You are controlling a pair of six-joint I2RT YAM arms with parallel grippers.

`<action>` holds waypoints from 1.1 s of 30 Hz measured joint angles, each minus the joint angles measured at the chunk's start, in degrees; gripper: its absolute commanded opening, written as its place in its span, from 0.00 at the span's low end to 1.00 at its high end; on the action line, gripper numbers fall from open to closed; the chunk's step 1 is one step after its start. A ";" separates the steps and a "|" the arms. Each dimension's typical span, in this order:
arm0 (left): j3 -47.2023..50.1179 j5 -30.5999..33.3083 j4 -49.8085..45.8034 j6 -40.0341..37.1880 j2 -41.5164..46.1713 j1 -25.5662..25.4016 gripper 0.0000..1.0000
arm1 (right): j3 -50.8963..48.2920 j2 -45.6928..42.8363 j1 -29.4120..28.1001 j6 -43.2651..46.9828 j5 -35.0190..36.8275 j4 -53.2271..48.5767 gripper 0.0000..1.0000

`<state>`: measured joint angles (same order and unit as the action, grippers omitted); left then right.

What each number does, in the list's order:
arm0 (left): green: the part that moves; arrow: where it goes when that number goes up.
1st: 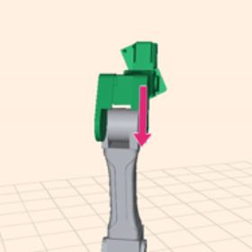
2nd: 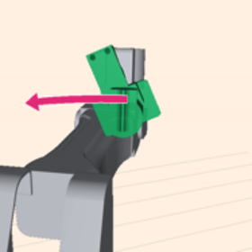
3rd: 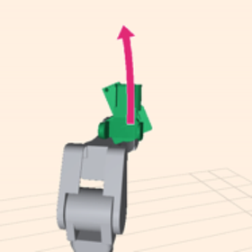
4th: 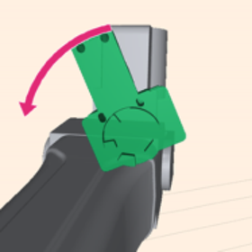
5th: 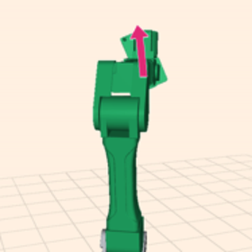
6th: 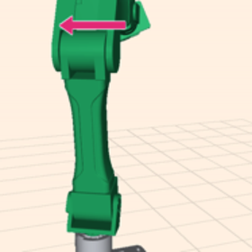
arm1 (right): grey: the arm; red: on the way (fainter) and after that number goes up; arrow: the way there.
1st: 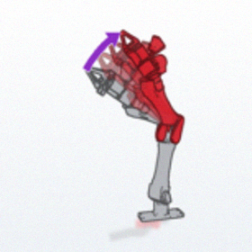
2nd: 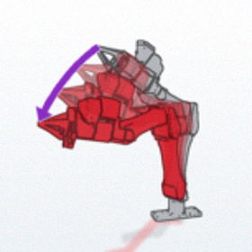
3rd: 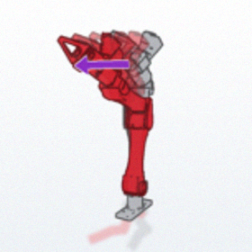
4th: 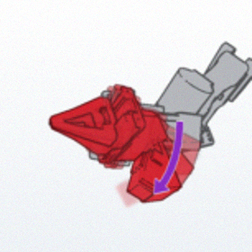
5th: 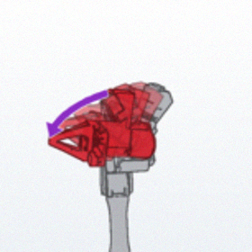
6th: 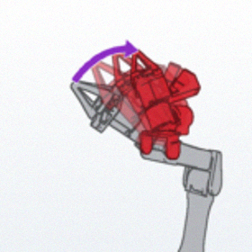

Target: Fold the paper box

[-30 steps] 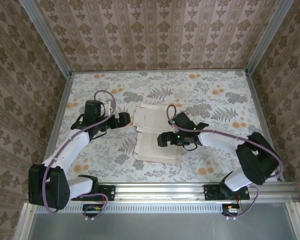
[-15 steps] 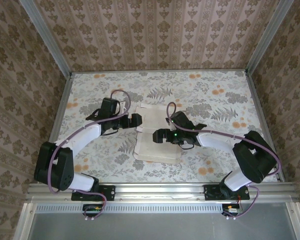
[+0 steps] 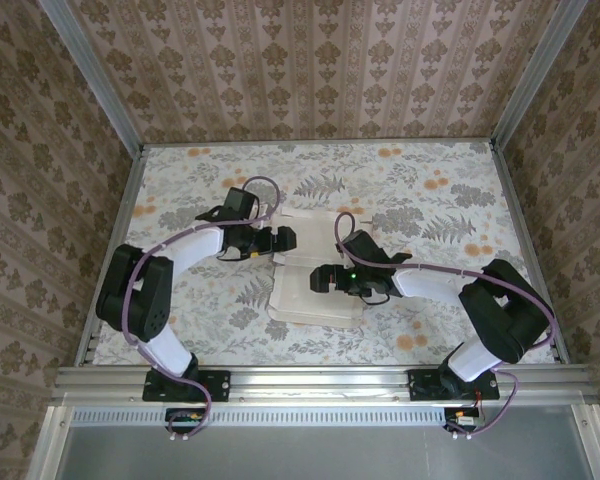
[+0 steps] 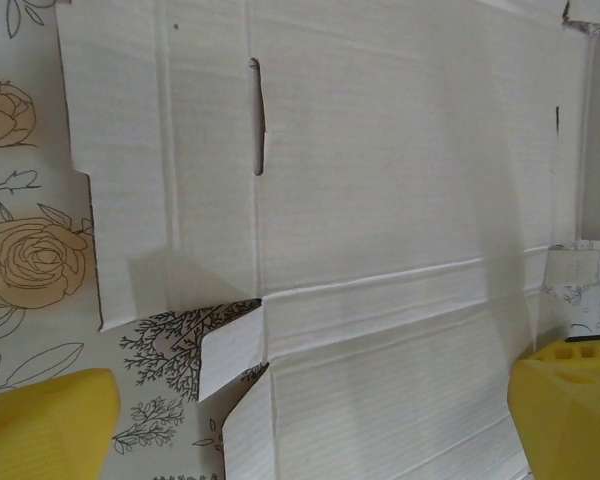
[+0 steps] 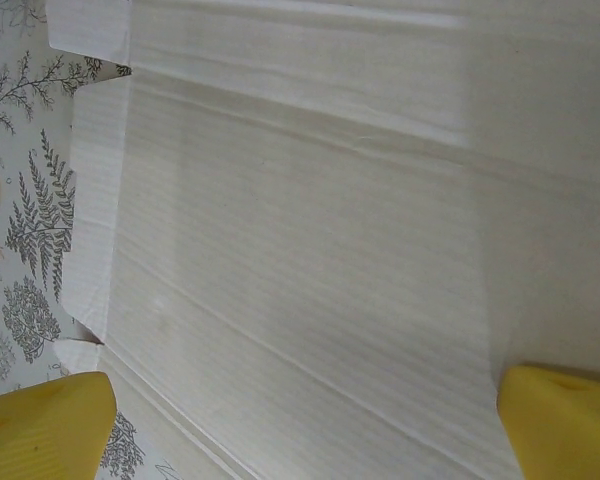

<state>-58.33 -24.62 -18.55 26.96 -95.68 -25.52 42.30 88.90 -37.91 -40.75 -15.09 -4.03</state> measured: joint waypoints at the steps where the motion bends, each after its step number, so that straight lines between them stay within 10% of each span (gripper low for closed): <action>1: -0.68 0.15 -0.46 -0.02 -0.59 -0.28 1.00 | -0.04 -0.02 0.00 0.00 0.07 0.04 1.00; 33: -8.57 2.89 -9.97 -3.48 -6.78 -5.64 0.99 | -0.68 -0.02 0.00 0.02 0.50 1.01 1.00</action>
<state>-66.89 -21.74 -28.51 23.49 -102.45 -31.16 41.63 88.88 -37.91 -40.73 -14.59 -3.03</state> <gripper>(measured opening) 0.997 0.999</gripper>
